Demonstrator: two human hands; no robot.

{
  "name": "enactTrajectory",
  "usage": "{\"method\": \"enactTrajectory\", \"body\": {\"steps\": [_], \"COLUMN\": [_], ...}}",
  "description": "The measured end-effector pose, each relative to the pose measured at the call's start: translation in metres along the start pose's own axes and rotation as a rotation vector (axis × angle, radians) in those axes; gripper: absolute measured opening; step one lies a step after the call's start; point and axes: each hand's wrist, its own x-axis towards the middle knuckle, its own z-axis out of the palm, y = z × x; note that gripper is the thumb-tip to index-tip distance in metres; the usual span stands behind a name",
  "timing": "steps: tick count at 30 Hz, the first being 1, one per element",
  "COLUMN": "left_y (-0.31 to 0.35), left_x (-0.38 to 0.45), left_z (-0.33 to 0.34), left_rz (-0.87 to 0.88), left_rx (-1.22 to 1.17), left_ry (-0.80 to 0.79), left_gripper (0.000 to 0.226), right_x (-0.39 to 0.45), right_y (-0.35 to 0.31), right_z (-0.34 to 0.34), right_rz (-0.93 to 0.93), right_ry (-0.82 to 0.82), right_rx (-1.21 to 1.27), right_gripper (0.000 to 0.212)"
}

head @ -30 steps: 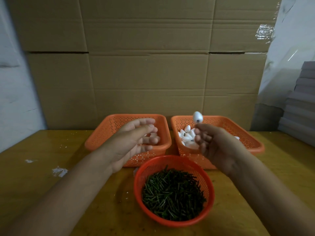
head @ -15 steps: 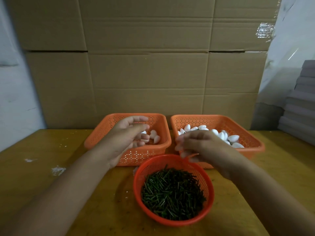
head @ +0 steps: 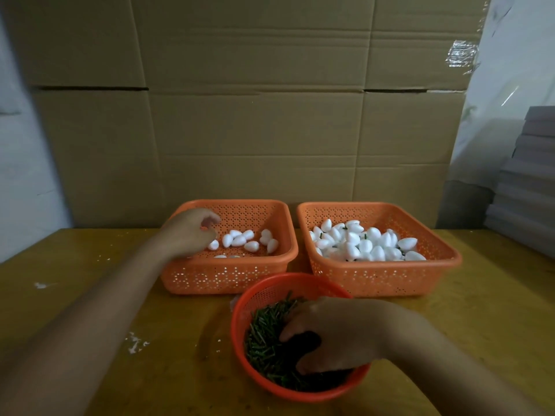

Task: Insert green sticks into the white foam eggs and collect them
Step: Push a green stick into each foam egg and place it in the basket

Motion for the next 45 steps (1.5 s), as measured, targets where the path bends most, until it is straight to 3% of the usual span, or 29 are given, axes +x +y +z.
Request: {"method": "enactTrajectory", "body": {"steps": [11, 16, 25, 30, 33, 37, 41, 45], "left_y": [-0.010, -0.011, -0.017, -0.028, -0.031, -0.022, 0.001, 0.030], "left_x": [0.058, 0.058, 0.061, 0.061, 0.060, 0.055, 0.034, -0.013], "left_z": [0.011, 0.020, 0.014, 0.013, 0.010, 0.001, -0.003, -0.003], "left_rz": [-0.026, -0.019, 0.022, 0.094, 0.073, 0.099, 0.277, 0.412], "left_rx": [0.467, 0.538, 0.726, 0.702, 0.677, 0.541, 0.221, -0.117], "left_ry": [-0.425, -0.512, -0.530, -0.505, -0.509, -0.365, -0.099, 0.021], "left_gripper": [0.042, 0.033, 0.015, 0.003, 0.010, 0.028, 0.010, 0.017], "right_x": [0.000, -0.001, 0.000, 0.000, 0.001, 0.001, 0.001, 0.001], "right_y": [0.004, 0.004, 0.005, 0.005, 0.005, 0.005, 0.006, 0.007], "right_z": [-0.002, -0.003, 0.000, -0.001, -0.001, 0.000, 0.000, 0.001], "right_rz": [-0.024, -0.023, -0.001, 0.004, 0.006, 0.014, 0.020, 0.023], "right_ry": [-0.033, -0.037, -0.020, -0.023, -0.023, -0.016, -0.017, -0.008], "right_rx": [0.015, 0.012, 0.005, 0.018, 0.010, 0.014, 0.028, 0.038], "right_gripper": [0.055, 0.055, 0.055, 0.055, 0.055, 0.054, 0.054, 0.054]}}
